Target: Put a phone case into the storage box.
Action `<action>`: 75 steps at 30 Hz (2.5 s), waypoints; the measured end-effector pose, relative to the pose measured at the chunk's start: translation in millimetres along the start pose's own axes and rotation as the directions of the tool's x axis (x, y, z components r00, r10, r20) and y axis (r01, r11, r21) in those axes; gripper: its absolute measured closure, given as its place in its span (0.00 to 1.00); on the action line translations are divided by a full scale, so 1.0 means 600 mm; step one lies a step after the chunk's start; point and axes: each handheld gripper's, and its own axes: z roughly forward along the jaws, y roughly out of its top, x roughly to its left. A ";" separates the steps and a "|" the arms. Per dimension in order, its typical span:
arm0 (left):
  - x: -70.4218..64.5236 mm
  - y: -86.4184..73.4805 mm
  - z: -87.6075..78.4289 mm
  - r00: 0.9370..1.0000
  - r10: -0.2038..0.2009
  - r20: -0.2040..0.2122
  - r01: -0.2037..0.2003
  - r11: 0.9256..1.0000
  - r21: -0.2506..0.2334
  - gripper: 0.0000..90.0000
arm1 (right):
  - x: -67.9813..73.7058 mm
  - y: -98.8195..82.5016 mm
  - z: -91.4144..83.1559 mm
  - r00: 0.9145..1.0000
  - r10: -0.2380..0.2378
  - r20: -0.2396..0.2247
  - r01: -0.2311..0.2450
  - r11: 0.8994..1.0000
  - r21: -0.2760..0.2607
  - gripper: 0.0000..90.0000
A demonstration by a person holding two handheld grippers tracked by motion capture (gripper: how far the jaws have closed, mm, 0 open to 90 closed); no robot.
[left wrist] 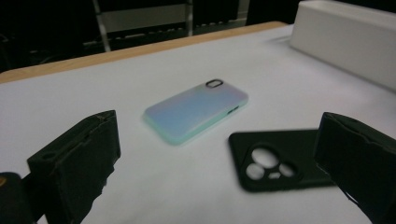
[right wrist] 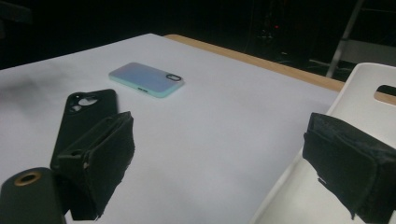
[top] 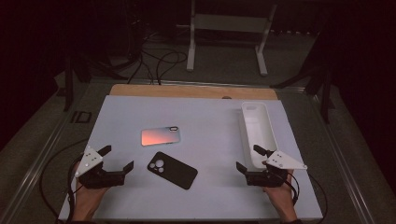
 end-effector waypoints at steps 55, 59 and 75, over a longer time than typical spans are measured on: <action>0.050 0.092 0.139 0.992 0.104 0.067 -0.113 0.983 0.144 0.00 | -0.009 -0.014 -0.019 0.998 0.056 0.009 -0.055 0.998 -0.039 0.10; 0.056 0.094 0.156 0.991 0.112 0.073 -0.124 0.977 0.174 0.00 | -0.011 -0.014 -0.020 0.998 0.060 0.007 -0.060 0.998 -0.037 0.10; 0.073 0.083 0.220 0.990 0.095 0.109 -0.121 0.955 0.270 0.00 | -0.008 -0.015 -0.017 0.999 0.051 -0.003 -0.051 0.998 -0.026 0.10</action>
